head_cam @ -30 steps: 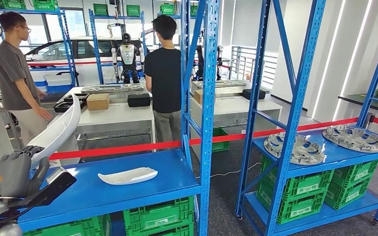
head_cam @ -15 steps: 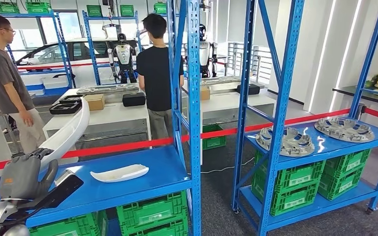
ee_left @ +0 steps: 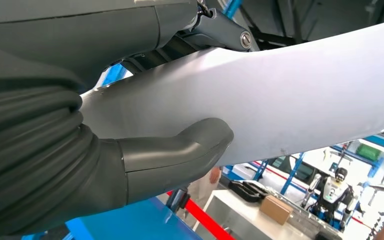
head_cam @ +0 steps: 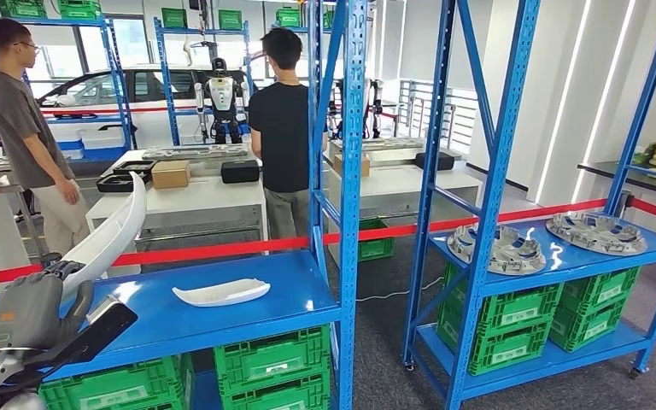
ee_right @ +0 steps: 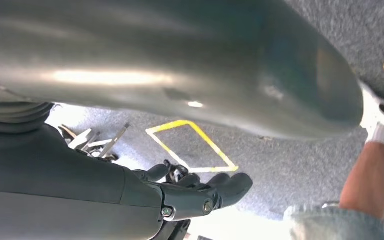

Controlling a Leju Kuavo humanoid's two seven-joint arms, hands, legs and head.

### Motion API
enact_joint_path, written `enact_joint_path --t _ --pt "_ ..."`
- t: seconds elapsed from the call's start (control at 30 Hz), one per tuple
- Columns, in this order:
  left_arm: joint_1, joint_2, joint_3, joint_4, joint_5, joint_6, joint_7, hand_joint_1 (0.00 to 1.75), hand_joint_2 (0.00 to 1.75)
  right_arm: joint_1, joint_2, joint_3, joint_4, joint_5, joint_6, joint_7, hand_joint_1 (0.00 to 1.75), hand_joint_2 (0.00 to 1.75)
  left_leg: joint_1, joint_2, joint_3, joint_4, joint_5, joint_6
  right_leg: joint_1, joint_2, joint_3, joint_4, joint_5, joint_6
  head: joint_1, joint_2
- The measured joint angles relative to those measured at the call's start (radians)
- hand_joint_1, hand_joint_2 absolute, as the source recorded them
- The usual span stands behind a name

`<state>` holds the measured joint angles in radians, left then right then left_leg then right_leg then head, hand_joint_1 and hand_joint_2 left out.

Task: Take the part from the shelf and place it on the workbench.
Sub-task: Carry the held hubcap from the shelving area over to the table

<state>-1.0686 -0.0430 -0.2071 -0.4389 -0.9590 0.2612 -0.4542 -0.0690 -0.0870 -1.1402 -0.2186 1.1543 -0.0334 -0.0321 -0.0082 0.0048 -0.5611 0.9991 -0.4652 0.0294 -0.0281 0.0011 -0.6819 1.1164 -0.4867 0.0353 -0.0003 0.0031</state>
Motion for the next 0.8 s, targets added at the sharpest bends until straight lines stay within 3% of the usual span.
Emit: enact_joint_path --t 0.07,0.1,0.13,0.17,0.23,0.3,0.4,0.47,0.57,0.63,0.67,0.73,0.8 --pt "0.003 0.001 0.000 0.003 0.005 0.002 -0.002 1.57 1.75 0.000 -0.001 0.000 0.000 0.002 0.001 0.002 0.00 0.00 0.000 0.000 -0.015 0.002 0.010 0.004 0.001 0.001 -0.051 0.131 -0.072 0.006 0.002 0.000" --pt "0.006 0.003 0.000 0.005 0.006 0.002 -0.004 1.57 1.75 0.000 -0.002 0.000 0.000 0.002 0.001 0.002 0.00 0.00 -0.001 0.000 -0.024 0.004 0.014 0.004 0.001 0.001 -0.065 0.176 -0.091 0.007 0.002 0.000" --pt "0.008 0.004 0.000 0.007 0.008 0.002 -0.005 1.57 1.75 0.000 -0.002 0.000 0.000 0.003 0.002 0.003 0.00 0.00 -0.001 0.000 -0.032 0.008 0.017 0.003 0.001 0.000 -0.061 0.186 -0.091 0.007 0.003 0.000" --pt "0.010 0.005 0.000 0.008 0.010 0.002 -0.006 1.57 1.75 0.000 -0.002 0.000 0.000 0.003 0.002 0.003 0.00 0.00 -0.001 -0.001 -0.040 0.012 0.020 0.002 0.001 0.000 -0.036 0.153 -0.074 0.006 0.003 0.000" --pt "0.011 0.007 0.000 0.008 0.013 0.002 -0.007 1.57 1.75 -0.001 -0.004 0.000 0.000 0.005 0.002 0.003 0.00 0.00 -0.001 -0.001 -0.052 0.023 0.024 -0.003 0.002 -0.001 0.050 0.019 -0.031 0.001 0.003 0.000" --pt "0.011 0.010 0.000 0.008 0.014 0.002 -0.007 1.57 1.75 -0.001 -0.005 0.000 0.000 0.009 0.003 0.002 0.00 0.00 -0.004 -0.001 -0.060 0.031 0.026 -0.012 0.006 0.000 0.098 -0.069 -0.011 -0.010 0.003 0.000" --pt "0.011 0.015 -0.001 0.008 0.017 0.001 -0.007 1.57 1.75 -0.001 -0.005 0.000 0.000 0.016 0.004 0.000 0.00 0.00 -0.006 -0.001 -0.065 0.029 0.034 -0.031 0.007 0.001 0.095 -0.080 -0.001 -0.029 0.002 0.000" --pt "0.011 0.020 -0.001 0.009 0.019 0.001 -0.006 1.57 1.75 -0.001 -0.005 0.000 0.000 0.021 0.007 0.000 0.00 0.00 -0.004 -0.003 -0.081 0.057 0.010 -0.042 0.002 0.000 0.092 -0.086 0.008 -0.042 0.001 0.000" --pt "0.016 0.029 -0.003 0.009 0.020 0.005 -0.009 1.57 1.75 -0.001 -0.006 0.001 0.000 0.029 0.011 -0.001 0.00 0.00 0.001 -0.004 -0.152 0.234 -0.091 -0.056 0.000 -0.001 0.081 -0.088 0.018 -0.053 -0.002 0.000" --pt "0.028 0.036 -0.008 0.011 0.020 0.006 -0.009 1.57 1.75 0.000 -0.006 0.001 0.000 0.034 0.012 -0.001 0.00 0.00 0.004 -0.004 -0.177 0.312 -0.118 -0.059 0.000 -0.001 0.074 -0.087 0.024 -0.052 -0.003 0.000" --pt "0.033 0.039 -0.010 0.011 0.020 0.008 -0.009 1.57 1.75 0.000 -0.006 0.002 0.000 0.036 0.012 -0.001 0.00 0.00 0.005 -0.004 -0.161 0.294 -0.105 -0.058 0.000 0.000 0.071 -0.086 0.026 -0.051 -0.003 0.000" --pt "0.038 0.043 -0.015 0.011 0.020 0.014 -0.010 1.57 1.75 0.000 -0.005 0.005 0.000 0.039 0.010 -0.002 0.00 0.00 0.005 -0.004 -0.082 0.161 -0.051 -0.051 0.001 0.000 0.068 -0.084 0.029 -0.047 -0.004 0.000" --pt "0.039 0.047 -0.019 0.010 0.020 0.025 -0.012 1.57 1.75 -0.001 -0.005 0.010 0.000 0.041 0.007 -0.004 0.00 0.00 0.001 -0.004 -0.016 0.045 -0.022 -0.042 0.003 0.000 0.064 -0.083 0.033 -0.039 -0.003 0.000"
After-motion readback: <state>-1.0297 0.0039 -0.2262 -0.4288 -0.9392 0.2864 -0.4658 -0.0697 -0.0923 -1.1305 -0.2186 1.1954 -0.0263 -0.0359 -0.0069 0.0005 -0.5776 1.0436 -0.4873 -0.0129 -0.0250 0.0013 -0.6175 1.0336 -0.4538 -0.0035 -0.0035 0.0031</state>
